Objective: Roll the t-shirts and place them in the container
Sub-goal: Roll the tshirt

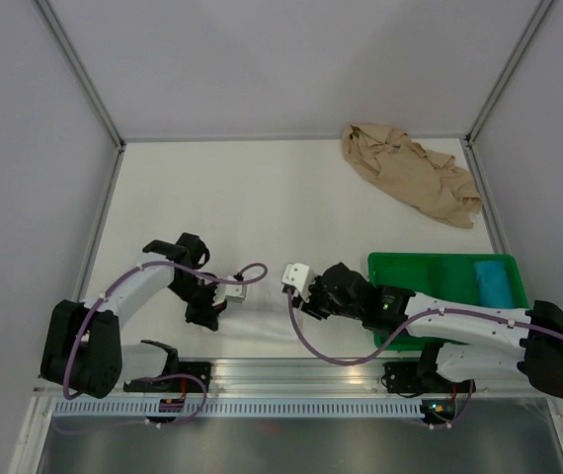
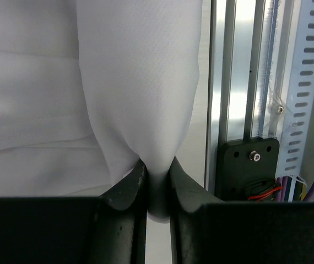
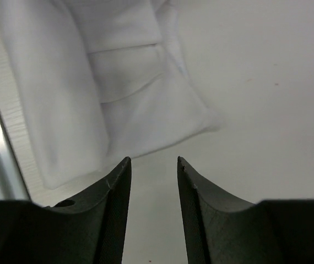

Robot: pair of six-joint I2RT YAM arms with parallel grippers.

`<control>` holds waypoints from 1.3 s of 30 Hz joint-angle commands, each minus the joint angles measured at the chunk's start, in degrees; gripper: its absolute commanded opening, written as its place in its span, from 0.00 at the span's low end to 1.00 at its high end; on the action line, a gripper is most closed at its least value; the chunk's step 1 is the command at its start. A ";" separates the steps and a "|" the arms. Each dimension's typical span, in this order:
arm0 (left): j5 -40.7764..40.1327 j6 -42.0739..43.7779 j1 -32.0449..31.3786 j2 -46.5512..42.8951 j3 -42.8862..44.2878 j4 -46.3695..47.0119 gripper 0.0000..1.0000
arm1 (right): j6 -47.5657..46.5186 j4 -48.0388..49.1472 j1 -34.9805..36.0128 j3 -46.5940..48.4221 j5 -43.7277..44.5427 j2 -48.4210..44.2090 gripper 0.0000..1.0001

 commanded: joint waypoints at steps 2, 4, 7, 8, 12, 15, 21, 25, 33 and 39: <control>4.24 2.46 0.78 -0.35 2.14 -1.51 0.02 | -0.21 4.84 0.17 2.13 21.69 -4.74 0.45; 4.42 2.37 0.87 -0.35 2.40 -1.60 0.02 | 1.82 10.38 0.00 0.30 26.03 -7.47 0.46; 4.42 1.76 0.95 -0.17 2.58 -1.34 0.02 | 3.40 22.60 -0.27 -6.37 26.31 -16.59 0.50; 4.51 1.58 0.95 0.00 2.58 -1.25 0.02 | 4.37 25.33 -0.27 -9.87 26.83 -18.19 0.55; 4.33 0.70 1.22 -0.08 2.67 -0.72 0.02 | 6.76 24.60 -0.35 -11.49 23.36 -23.21 0.81; 4.86 -0.70 1.22 -0.17 3.19 -0.46 0.02 | 6.66 15.56 -0.36 -9.30 16.67 -22.25 0.98; 4.51 -2.11 1.31 -0.44 3.37 -0.46 0.02 | 12.54 10.49 -0.27 -6.13 5.86 -16.27 0.98; 4.77 -3.25 1.31 0.35 2.14 0.51 0.02 | 14.75 9.63 1.13 -6.22 2.66 -10.24 0.95; 2.84 -5.54 1.39 -0.79 1.79 0.42 0.02 | 19.50 -0.06 6.32 -5.85 6.02 -6.69 0.89; 3.72 -6.07 1.39 -0.61 2.22 -0.02 0.02 | 14.85 1.98 12.21 -4.20 9.61 -1.08 0.89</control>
